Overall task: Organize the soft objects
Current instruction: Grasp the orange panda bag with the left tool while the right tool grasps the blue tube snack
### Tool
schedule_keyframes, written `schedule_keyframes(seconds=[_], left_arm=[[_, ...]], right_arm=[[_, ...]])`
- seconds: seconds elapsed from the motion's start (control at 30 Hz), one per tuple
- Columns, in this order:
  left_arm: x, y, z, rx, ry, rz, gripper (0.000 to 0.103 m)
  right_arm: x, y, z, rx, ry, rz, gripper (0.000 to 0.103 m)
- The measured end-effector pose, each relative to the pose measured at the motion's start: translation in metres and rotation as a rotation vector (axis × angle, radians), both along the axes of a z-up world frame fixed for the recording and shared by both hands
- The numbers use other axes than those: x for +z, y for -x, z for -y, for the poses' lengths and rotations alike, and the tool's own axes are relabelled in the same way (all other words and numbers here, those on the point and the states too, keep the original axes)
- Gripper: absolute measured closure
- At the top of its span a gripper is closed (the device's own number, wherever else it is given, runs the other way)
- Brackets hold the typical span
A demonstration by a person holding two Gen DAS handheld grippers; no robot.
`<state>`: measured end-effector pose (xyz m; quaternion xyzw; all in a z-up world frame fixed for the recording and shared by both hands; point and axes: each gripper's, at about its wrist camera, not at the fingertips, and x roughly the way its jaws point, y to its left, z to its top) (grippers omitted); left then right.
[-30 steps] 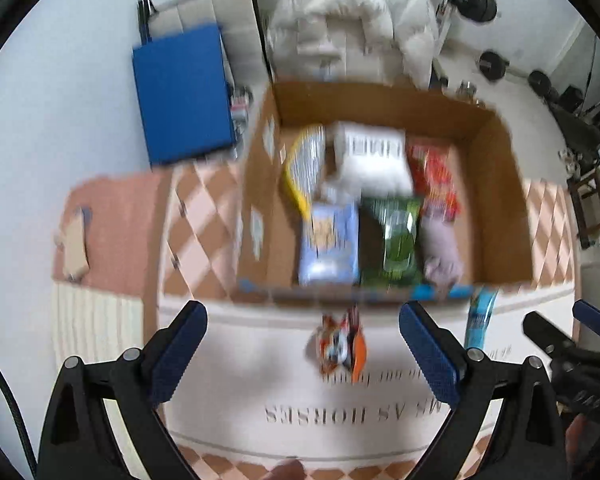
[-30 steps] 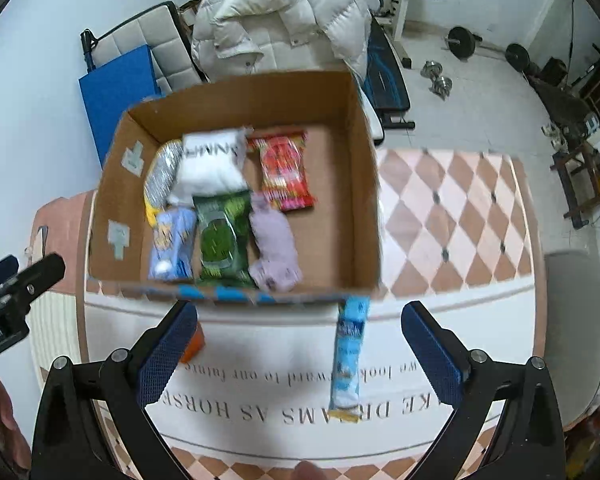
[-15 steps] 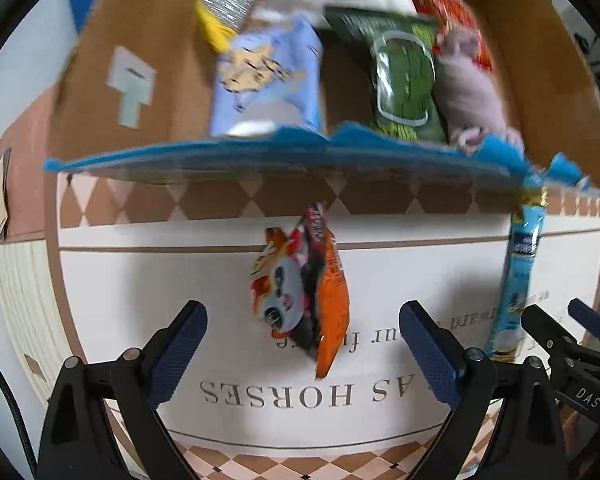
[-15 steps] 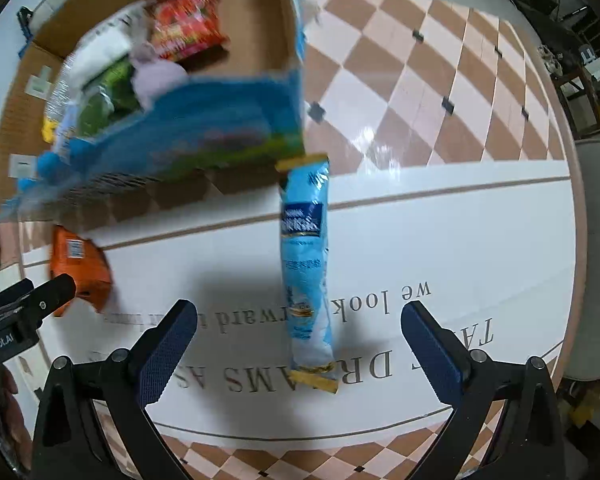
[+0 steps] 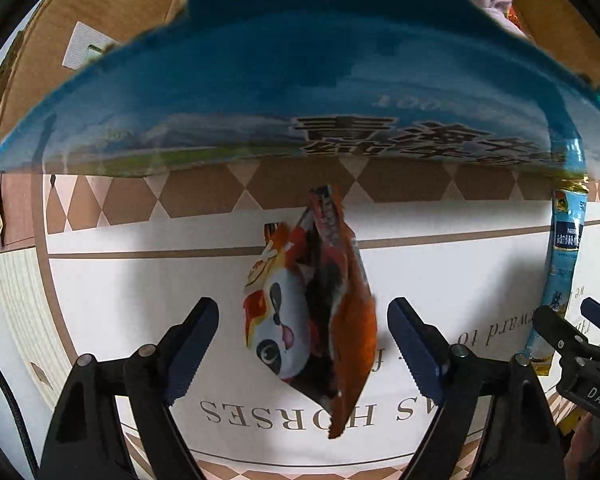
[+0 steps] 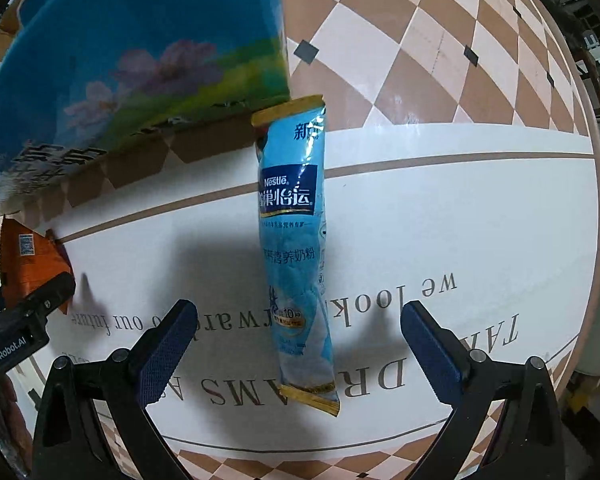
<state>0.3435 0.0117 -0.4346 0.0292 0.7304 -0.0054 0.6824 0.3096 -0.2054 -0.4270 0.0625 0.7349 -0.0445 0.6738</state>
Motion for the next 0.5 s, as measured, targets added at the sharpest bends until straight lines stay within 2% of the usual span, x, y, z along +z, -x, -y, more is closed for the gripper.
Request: schedule_keyframes(seconds=[0.13, 0.2, 0.3, 0.33, 0.37, 0.4, 0.5], left_arm=[[0.001, -0.003, 0.0, -0.002, -0.003, 0.003, 0.019], [0.001, -0.003, 0.0, -0.005, -0.005, -0.001, 0.03], [0.003, 0.0, 0.0, -0.004, -0.008, -0.002, 0.032], [0.001, 0.0, 0.0, -0.004, -0.008, -0.002, 0.035], [0.001, -0.006, 0.001, -0.004, -0.003, -0.008, 0.045], [-0.002, -0.009, 0.0, -0.002, 0.002, -0.016, 0.049], [0.0, -0.009, 0.001, 0.002, 0.004, -0.002, 0.05]], right_arm=[[-0.007, 0.005, -0.003, 0.0, 0.003, -0.012, 0.001], [-0.01, 0.004, -0.01, 0.002, 0.005, -0.018, 0.001], [-0.015, 0.003, -0.018, 0.0, 0.004, -0.027, 0.002], [-0.016, 0.004, -0.02, -0.001, 0.003, -0.03, 0.004], [-0.017, 0.004, -0.021, -0.001, 0.003, -0.034, 0.006], [-0.018, 0.005, -0.023, -0.003, 0.002, -0.039, 0.007], [-0.022, 0.005, -0.024, -0.015, -0.005, -0.054, 0.02]])
